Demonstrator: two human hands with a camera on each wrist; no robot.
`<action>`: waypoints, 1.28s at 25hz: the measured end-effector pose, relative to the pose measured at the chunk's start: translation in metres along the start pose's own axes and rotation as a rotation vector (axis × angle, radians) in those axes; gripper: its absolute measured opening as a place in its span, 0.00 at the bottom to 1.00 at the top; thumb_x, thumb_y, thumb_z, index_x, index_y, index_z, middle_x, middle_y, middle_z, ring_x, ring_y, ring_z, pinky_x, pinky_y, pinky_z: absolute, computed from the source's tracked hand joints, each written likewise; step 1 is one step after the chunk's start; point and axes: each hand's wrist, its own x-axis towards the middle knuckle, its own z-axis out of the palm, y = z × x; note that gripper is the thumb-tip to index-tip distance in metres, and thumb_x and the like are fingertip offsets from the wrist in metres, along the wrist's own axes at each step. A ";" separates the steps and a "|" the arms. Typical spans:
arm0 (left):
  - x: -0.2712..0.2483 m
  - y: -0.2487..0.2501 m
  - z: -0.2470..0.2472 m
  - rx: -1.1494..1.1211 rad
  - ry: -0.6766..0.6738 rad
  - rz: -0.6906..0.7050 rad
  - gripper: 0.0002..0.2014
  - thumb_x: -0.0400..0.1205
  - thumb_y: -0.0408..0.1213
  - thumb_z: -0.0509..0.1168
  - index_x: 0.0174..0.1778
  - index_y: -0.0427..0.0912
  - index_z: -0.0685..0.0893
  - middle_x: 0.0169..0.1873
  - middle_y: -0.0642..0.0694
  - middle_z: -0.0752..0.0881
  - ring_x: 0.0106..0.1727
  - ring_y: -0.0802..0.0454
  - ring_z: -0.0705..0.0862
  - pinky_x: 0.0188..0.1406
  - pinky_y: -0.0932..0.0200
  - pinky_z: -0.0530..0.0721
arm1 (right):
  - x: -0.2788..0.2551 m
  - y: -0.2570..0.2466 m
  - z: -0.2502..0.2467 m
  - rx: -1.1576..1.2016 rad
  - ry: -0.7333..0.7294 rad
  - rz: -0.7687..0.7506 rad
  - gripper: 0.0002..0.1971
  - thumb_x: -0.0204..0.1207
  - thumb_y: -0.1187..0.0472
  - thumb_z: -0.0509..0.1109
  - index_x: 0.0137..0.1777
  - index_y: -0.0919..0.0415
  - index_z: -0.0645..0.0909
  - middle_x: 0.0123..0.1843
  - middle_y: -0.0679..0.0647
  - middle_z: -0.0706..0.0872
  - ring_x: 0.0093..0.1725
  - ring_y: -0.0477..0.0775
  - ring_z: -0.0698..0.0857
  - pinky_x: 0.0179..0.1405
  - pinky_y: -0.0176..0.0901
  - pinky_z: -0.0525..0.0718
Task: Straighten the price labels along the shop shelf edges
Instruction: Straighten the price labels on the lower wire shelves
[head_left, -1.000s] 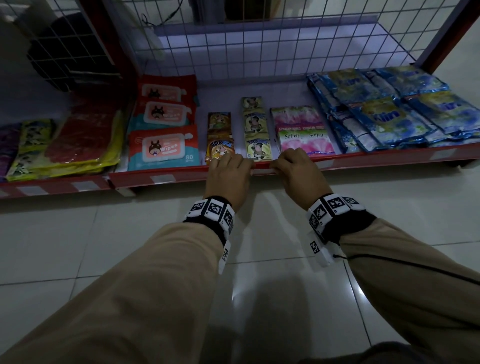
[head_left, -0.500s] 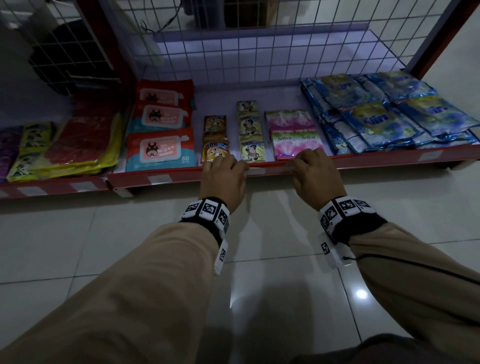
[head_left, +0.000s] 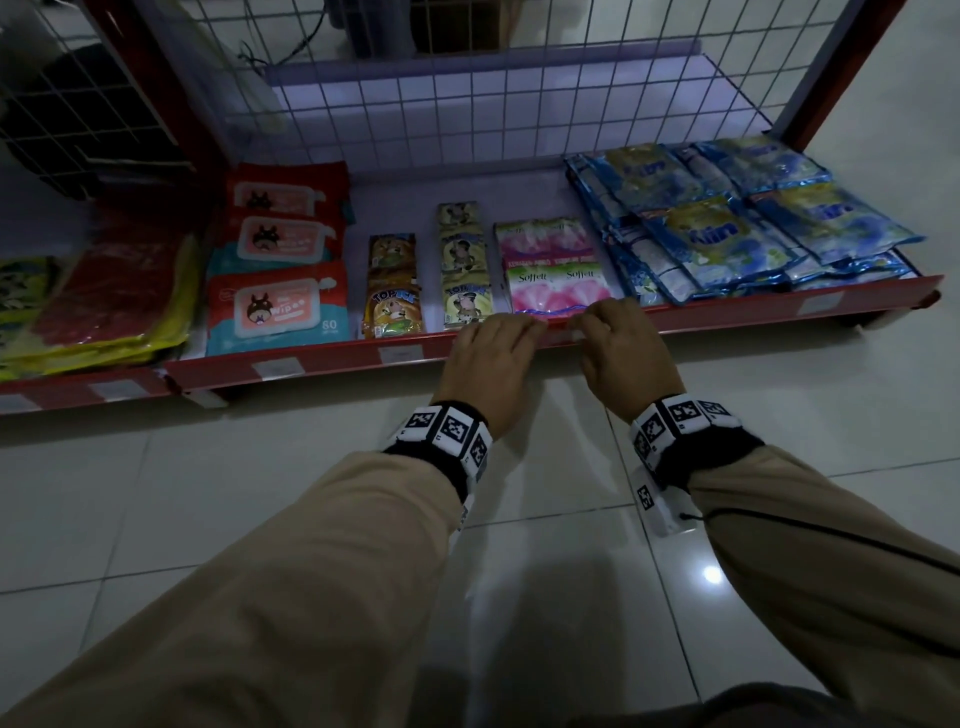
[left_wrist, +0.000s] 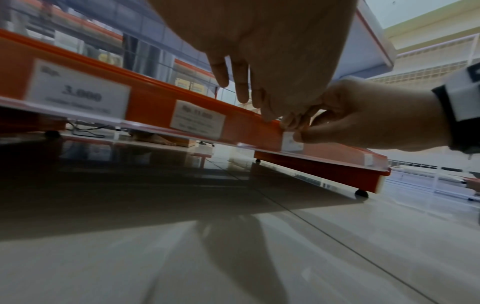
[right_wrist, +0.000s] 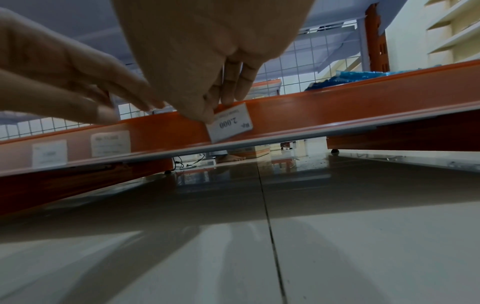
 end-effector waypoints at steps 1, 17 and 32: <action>0.003 0.006 0.003 0.009 -0.019 -0.003 0.29 0.79 0.33 0.57 0.79 0.44 0.66 0.75 0.45 0.71 0.75 0.45 0.67 0.71 0.49 0.62 | 0.000 0.001 0.001 0.004 -0.007 -0.002 0.12 0.66 0.74 0.69 0.50 0.71 0.83 0.48 0.68 0.83 0.47 0.68 0.79 0.43 0.57 0.79; 0.012 0.020 0.017 -0.090 0.046 -0.078 0.23 0.74 0.29 0.61 0.68 0.40 0.76 0.61 0.40 0.78 0.61 0.40 0.74 0.61 0.49 0.71 | 0.005 0.009 0.002 -0.055 -0.207 0.036 0.12 0.75 0.66 0.63 0.57 0.68 0.79 0.57 0.65 0.78 0.59 0.65 0.73 0.51 0.57 0.78; 0.021 0.020 0.006 -0.461 0.097 -0.248 0.20 0.87 0.44 0.54 0.73 0.41 0.72 0.60 0.41 0.80 0.64 0.43 0.74 0.65 0.48 0.71 | 0.017 0.008 -0.016 0.959 0.172 0.469 0.08 0.75 0.71 0.71 0.53 0.65 0.83 0.42 0.55 0.86 0.41 0.44 0.85 0.45 0.33 0.84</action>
